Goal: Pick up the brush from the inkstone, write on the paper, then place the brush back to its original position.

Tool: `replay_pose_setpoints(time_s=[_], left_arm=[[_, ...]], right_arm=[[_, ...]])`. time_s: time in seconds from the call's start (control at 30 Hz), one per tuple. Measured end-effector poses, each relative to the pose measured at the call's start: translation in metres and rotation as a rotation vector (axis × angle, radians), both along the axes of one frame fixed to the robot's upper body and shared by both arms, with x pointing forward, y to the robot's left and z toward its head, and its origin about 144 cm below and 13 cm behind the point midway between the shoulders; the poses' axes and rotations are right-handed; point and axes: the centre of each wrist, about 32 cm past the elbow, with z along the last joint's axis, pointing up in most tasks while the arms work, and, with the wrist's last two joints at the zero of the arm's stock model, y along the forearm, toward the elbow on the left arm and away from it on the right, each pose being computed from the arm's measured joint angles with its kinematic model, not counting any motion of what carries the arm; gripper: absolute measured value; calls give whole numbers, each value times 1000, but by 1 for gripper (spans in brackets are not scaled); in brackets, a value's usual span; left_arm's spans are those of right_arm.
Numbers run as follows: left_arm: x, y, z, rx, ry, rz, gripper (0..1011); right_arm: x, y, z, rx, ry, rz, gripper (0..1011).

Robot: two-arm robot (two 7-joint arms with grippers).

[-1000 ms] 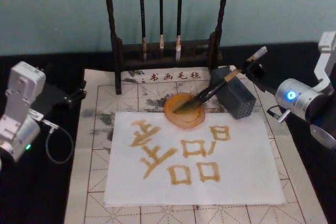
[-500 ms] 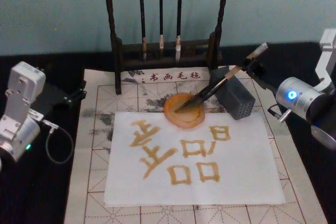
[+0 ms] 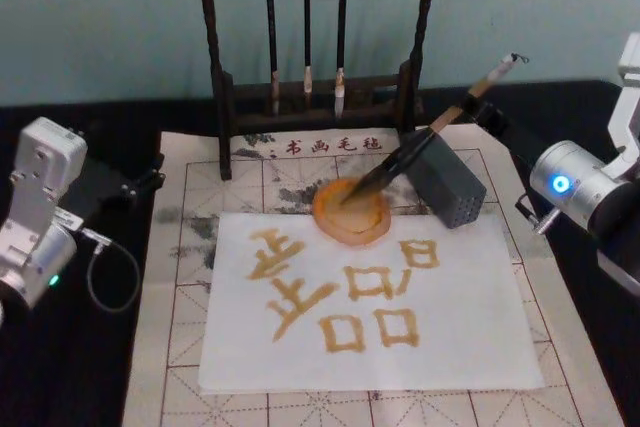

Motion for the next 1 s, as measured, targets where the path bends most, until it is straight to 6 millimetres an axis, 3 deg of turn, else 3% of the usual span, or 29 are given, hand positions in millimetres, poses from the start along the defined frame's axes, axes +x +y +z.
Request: replay_pose_setpoints(time_s=[0.43,1.0], left_arm=[[0,0,0,0,0,0,1001],[0,0,0,0,0,0,1001]], right_arm=[[-32,2,-11,-204,-273,61,181],[-61,-8,-29,-323,-496,135,181]])
